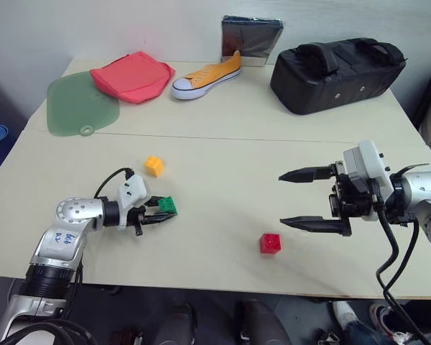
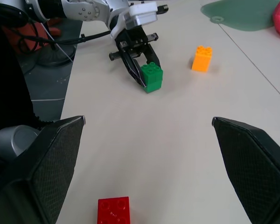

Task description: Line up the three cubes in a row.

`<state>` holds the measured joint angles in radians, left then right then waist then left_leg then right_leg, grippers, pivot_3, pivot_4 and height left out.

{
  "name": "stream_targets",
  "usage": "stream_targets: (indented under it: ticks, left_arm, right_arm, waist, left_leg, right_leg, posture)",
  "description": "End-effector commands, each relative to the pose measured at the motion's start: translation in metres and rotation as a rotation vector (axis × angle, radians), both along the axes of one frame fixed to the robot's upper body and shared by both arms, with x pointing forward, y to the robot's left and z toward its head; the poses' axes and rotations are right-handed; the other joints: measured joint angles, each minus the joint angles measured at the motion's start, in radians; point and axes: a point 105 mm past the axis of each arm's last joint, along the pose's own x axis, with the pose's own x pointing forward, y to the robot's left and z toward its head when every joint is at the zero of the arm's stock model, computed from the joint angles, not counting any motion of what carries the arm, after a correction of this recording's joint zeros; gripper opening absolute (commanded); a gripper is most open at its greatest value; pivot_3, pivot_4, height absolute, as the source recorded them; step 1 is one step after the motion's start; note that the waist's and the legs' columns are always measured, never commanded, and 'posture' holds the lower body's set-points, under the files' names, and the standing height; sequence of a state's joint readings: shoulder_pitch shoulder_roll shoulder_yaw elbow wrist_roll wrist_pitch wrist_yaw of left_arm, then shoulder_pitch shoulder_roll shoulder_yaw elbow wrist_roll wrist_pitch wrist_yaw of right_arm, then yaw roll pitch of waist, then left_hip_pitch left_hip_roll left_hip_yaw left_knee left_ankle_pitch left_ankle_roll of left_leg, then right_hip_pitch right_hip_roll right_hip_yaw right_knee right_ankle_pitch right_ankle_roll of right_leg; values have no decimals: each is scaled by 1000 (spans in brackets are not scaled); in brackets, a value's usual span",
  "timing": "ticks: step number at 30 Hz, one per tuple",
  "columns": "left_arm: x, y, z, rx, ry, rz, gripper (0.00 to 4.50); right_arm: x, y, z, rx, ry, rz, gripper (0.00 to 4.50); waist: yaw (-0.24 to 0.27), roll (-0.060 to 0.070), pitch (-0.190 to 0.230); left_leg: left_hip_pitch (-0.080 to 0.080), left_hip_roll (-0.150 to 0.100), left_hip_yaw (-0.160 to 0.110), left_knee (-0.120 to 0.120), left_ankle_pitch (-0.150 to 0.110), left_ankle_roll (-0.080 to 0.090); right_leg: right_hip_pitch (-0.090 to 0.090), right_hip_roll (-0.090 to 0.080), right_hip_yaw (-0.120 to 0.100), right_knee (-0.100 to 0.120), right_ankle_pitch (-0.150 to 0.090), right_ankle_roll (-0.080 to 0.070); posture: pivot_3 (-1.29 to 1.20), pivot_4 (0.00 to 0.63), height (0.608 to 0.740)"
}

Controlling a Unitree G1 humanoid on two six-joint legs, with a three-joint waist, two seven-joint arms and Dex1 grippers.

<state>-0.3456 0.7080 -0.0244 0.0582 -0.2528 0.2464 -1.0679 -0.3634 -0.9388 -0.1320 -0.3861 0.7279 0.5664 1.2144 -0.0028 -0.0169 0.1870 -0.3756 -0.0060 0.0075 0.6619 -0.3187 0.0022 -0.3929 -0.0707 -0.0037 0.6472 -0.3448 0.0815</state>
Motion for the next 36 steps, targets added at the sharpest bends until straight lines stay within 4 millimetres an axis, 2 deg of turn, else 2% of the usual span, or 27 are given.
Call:
stream_targets:
  ticks: [1, 6, 9, 13, 17, 35, 36]
  left_arm:
    - [-14, -34, 23, 37, -59, -245, 1500]
    - [-23, -67, 21, 116, -60, -456, 1500]
    - [-27, -84, 17, 115, -45, -516, 1500]
    - [-30, -96, 2, 160, -25, -552, 1500]
    - [-29, -102, -7, 182, -18, -498, 1500]
    - [-41, -104, -12, 135, 22, -451, 1500]
    - [-41, -104, -12, 131, 23, -448, 1850]
  right_arm:
    - [-9, -5, -2, -70, -50, 25, 4500]
    - [-13, -8, -9, -86, -44, 16, 4500]
    - [-16, -7, -10, -81, -38, 3, 4500]
    - [-22, -8, -15, -82, -23, -11, 4500]
    - [-24, -8, -17, -80, -18, -24, 4500]
    - [-19, -7, -18, -68, -10, -35, 4500]
    - [-19, -7, -18, -67, -10, -34, 4500]
  waist:
    - [3, 0, 0]
    - [2, 0, 0]
    - [-2, 0, 0]
    - [1, 0, 0]
    - [2, 0, 0]
    - [2, 0, 0]
    - [2, 0, 0]
  left_leg:
    - [0, 0, 0, 0, 0, 0]
    - [0, 0, 0, 2, 0, 0]
    - [0, 0, 1, 2, 0, 0]
    - [0, 1, 0, 2, 0, 0]
    - [0, 0, 1, 3, -1, 1]
    - [0, 0, 0, 3, -1, 3]
    - [0, 0, 0, 3, -1, 3]
  right_leg:
    - [0, 0, 0, 0, 0, 0]
    - [2, 0, 0, -1, 1, 2]
    - [1, 1, 1, -1, 1, 2]
    - [1, 3, 1, 0, 1, 2]
    - [1, 3, 2, 0, 1, 3]
    - [2, 3, 2, 0, 1, 3]
    - [2, 3, 2, 0, 1, 3]
  posture:
    - [0, 150, 740]
    - [0, 150, 740]
    - [0, 150, 740]
    - [0, 150, 740]
    - [0, 150, 740]
    - [0, 150, 740]
    - [0, 150, 740]
